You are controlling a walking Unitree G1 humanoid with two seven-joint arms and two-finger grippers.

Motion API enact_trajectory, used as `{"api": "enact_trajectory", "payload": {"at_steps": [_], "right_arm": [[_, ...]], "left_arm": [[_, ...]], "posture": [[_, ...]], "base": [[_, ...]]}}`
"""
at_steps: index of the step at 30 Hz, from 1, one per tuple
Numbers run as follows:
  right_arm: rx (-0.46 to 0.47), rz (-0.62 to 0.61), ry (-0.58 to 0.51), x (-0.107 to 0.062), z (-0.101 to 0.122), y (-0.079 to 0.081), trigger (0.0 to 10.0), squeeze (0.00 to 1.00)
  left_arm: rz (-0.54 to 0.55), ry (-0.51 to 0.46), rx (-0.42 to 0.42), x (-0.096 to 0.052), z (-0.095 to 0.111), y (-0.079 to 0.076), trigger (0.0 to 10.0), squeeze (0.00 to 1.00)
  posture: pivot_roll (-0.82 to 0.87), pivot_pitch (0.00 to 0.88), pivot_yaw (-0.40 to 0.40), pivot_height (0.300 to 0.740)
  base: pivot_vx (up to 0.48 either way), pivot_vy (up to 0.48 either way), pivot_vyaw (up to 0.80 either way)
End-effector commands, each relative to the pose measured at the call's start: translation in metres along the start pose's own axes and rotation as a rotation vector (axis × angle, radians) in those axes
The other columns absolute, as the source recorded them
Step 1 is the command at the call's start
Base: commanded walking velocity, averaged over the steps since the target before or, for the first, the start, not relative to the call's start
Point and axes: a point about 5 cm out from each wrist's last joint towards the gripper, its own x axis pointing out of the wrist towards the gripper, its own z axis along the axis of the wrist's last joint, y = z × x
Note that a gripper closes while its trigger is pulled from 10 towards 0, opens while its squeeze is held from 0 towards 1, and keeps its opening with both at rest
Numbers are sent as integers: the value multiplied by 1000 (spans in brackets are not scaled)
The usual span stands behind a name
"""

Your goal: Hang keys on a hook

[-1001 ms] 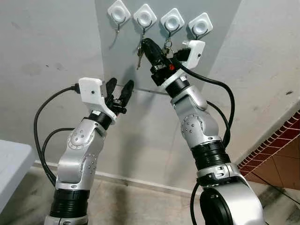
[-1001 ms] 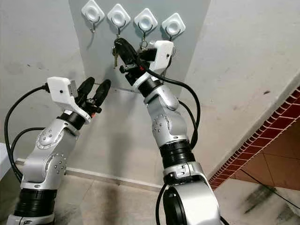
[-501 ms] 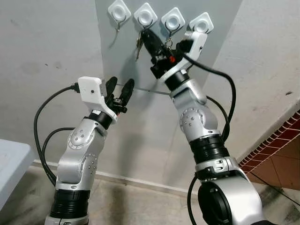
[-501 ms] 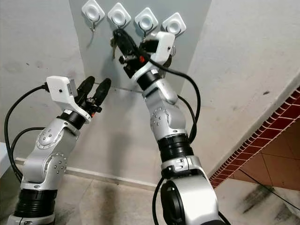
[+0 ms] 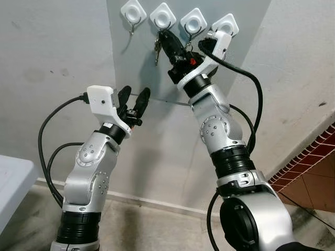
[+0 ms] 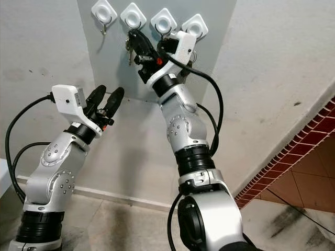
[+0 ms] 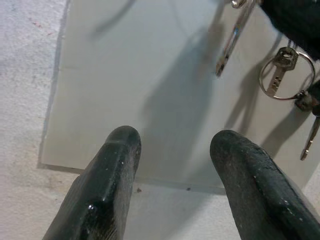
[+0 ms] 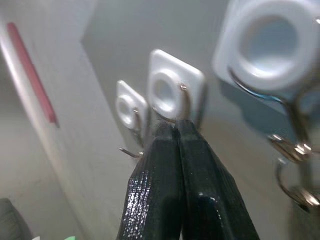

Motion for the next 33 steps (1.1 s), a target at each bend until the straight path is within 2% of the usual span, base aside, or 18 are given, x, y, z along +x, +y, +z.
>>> {"api": "enact_trajectory", "payload": {"at_steps": [1,8,16,17,18,33], "right_arm": [[23,-10,-2,4,3,1,10000,0],[122,-38,-14,3,3,-1,10000,0],[160,-25,-23,-2,1,-2,10000,0],[160,-24,-24,-4,0,-3,10000,39],[158,-13,-36,-8,-1,-3,10000,1000],[64,-37,7,-54,-27,-14,10000,1000]], "left_arm": [[-7,-11,-4,-1,3,-3,10000,0],[-3,-9,-8,-1,3,-3,10000,0],[3,-8,-11,-1,4,-2,10000,0],[5,-8,-11,-1,3,-2,10000,0],[8,-7,-12,-1,3,-2,10000,0],[21,0,-1,-2,1,-1,10000,0]], "posture": [[91,114,-95,740],[90,124,-94,740],[88,127,-95,740],[88,127,-95,740],[88,127,-95,740],[81,139,-81,740]], "base": [[0,0,0],[0,0,0],[0,0,0],[0,0,0],[0,0,0],[0,0,0]]}}
